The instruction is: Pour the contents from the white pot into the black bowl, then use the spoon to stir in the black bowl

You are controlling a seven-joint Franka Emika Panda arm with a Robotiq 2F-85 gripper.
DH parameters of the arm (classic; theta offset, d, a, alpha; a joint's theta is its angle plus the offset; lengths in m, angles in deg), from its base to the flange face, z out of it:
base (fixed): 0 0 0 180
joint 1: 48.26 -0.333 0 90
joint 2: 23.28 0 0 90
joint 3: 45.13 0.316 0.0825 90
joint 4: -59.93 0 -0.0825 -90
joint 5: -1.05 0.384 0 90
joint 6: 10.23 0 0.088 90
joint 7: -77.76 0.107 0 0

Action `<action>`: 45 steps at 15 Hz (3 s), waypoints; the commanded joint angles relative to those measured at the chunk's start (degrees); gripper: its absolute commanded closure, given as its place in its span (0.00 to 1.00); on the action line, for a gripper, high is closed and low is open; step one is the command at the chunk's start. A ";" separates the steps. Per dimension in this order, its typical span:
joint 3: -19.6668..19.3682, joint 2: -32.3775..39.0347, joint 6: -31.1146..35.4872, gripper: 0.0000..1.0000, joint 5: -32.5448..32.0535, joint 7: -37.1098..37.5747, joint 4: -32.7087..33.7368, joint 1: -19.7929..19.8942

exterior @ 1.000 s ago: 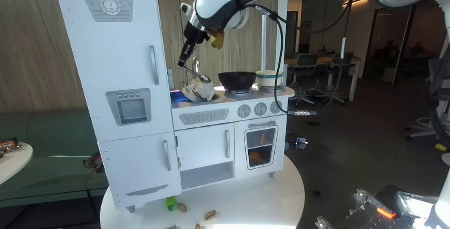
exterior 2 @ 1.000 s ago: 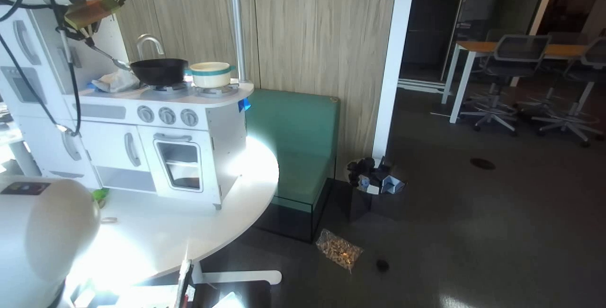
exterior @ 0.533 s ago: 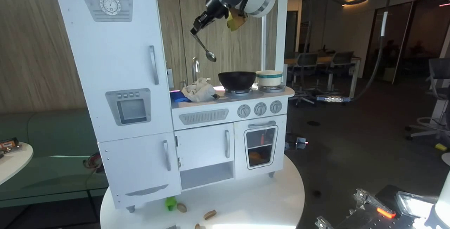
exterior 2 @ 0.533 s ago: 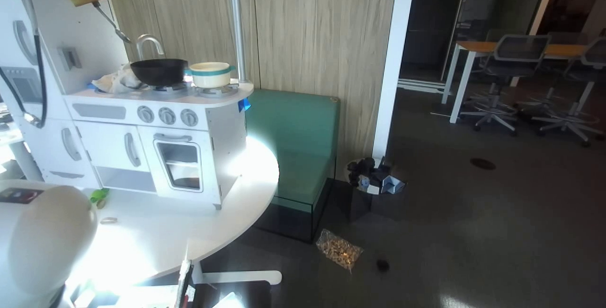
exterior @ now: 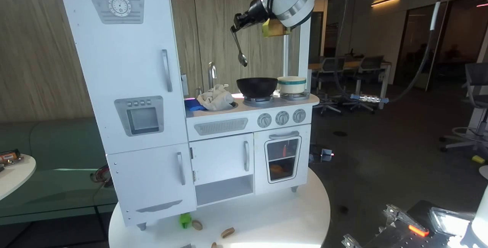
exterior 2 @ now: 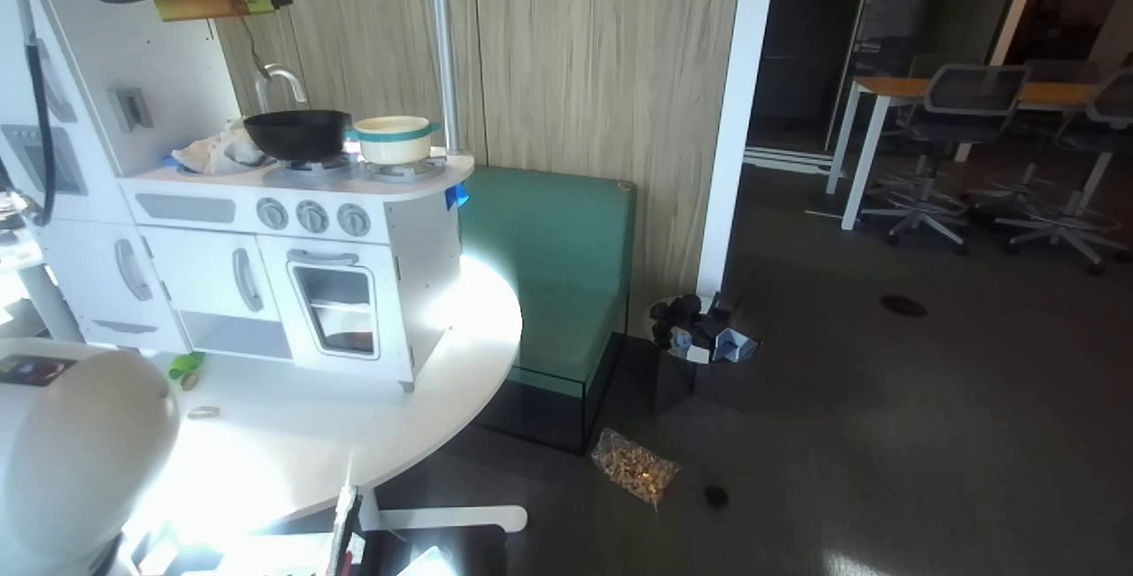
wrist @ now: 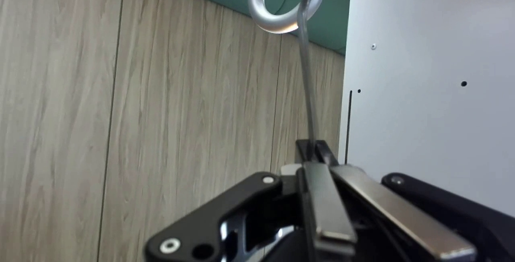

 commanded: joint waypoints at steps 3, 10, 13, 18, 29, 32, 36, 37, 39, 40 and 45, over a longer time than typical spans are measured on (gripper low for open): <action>-2.25 -0.51 1.25 0.97 7.78 -1.98 -3.16 1.31; -3.17 3.87 -4.64 0.97 12.46 -5.93 -2.43 2.49; -1.68 4.16 -7.26 0.97 13.61 -8.80 -2.55 2.00; -0.14 3.28 -9.79 0.96 14.47 -10.28 -4.05 1.88; -2.76 3.73 -7.58 0.97 -1.94 -2.47 -2.09 2.01; -2.48 4.91 -8.13 0.97 -2.77 -3.32 -0.42 2.09; -0.04 6.33 -7.98 0.98 1.41 -9.32 0.85 1.57; 0.74 6.76 -8.82 0.97 2.47 -10.83 1.39 1.53; 1.69 8.02 -8.59 0.98 2.53 -12.41 1.95 1.43; 1.94 8.37 -7.90 0.97 1.97 -12.76 1.93 1.44; 1.43 8.30 -1.35 0.97 1.05 -11.55 -0.52 1.53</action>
